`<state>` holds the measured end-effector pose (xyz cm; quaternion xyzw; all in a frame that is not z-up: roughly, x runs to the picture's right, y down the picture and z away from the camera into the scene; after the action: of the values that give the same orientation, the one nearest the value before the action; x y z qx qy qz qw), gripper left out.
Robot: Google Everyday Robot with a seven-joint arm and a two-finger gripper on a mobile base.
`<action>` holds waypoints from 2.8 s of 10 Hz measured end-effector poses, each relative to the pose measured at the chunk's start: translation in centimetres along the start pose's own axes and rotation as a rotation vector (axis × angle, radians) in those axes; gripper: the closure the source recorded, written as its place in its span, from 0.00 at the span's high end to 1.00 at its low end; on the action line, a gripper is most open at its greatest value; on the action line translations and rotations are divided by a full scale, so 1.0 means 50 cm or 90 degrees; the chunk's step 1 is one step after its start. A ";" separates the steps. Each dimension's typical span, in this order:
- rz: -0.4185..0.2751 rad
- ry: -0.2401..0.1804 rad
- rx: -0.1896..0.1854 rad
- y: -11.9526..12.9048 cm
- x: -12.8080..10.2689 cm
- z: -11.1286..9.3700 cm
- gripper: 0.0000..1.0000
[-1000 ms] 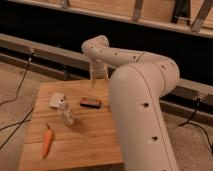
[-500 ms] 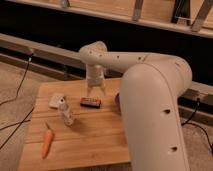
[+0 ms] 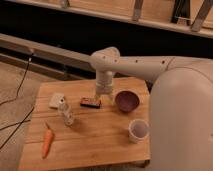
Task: Move the arm in a circular motion
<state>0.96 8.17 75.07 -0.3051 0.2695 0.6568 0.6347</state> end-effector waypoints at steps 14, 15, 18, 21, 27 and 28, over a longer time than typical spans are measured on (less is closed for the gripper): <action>0.072 -0.051 0.078 -0.182 -0.250 -0.061 0.65; 0.063 -0.055 0.075 -0.160 -0.282 -0.057 0.65; 0.027 -0.056 0.048 -0.061 -0.346 -0.031 0.65; -0.016 -0.045 0.007 0.055 -0.364 -0.001 0.65; -0.104 -0.013 -0.054 0.244 -0.244 0.044 0.65; -0.114 -0.007 -0.067 0.263 -0.197 0.047 0.65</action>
<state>-12.24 2.66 83.51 -0.3573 0.2033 0.6123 0.6753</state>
